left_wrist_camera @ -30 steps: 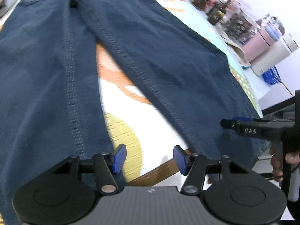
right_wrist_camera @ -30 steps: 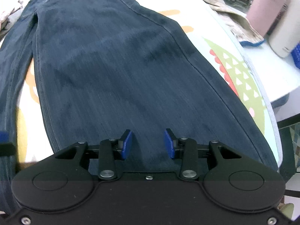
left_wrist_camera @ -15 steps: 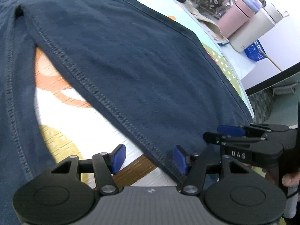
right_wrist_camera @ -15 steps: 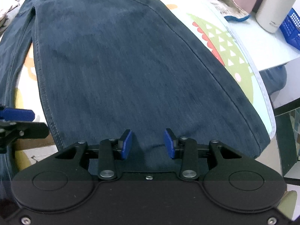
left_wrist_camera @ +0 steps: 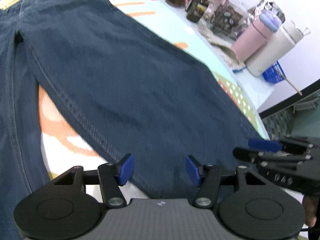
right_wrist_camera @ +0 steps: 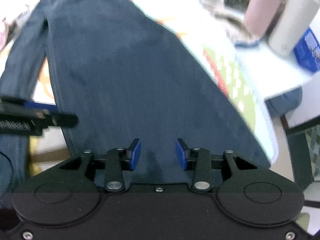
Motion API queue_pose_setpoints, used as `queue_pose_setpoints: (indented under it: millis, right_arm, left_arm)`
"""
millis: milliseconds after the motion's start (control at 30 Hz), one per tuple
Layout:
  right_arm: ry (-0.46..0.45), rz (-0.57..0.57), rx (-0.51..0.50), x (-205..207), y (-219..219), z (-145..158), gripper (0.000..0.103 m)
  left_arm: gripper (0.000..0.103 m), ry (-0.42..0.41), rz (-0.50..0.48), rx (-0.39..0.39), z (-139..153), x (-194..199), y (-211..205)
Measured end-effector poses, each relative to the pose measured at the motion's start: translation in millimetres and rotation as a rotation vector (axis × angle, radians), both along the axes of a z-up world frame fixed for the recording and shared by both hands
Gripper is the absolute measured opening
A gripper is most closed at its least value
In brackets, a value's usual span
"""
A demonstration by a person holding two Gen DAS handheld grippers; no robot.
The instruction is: Fold clothes
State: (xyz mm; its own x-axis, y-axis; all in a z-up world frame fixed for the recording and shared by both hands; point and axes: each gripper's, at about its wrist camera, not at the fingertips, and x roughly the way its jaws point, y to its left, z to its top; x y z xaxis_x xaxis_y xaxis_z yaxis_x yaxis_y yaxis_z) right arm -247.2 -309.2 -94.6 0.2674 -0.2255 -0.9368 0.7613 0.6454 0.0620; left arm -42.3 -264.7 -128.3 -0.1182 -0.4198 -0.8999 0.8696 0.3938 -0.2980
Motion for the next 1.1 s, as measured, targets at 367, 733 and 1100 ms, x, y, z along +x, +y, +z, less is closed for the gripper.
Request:
queue_pose_setpoints:
  millis: [367,733,1100]
  right_arm:
    - [-0.151,0.058,-0.102,77,-70,46,0.033]
    - [-0.218,0.136,-0.11,173,-125,33,0.025]
    - [-0.206,0.105,-0.027,221,-175,-26,0.023]
  left_arm:
    - [0.06,-0.087,0.113,-0.096,40,44,-40]
    - [0.058,-0.163,0.306,-0.156,62,133,-103]
    - [0.054,-0.197,0.324,-0.115,25,214,-167]
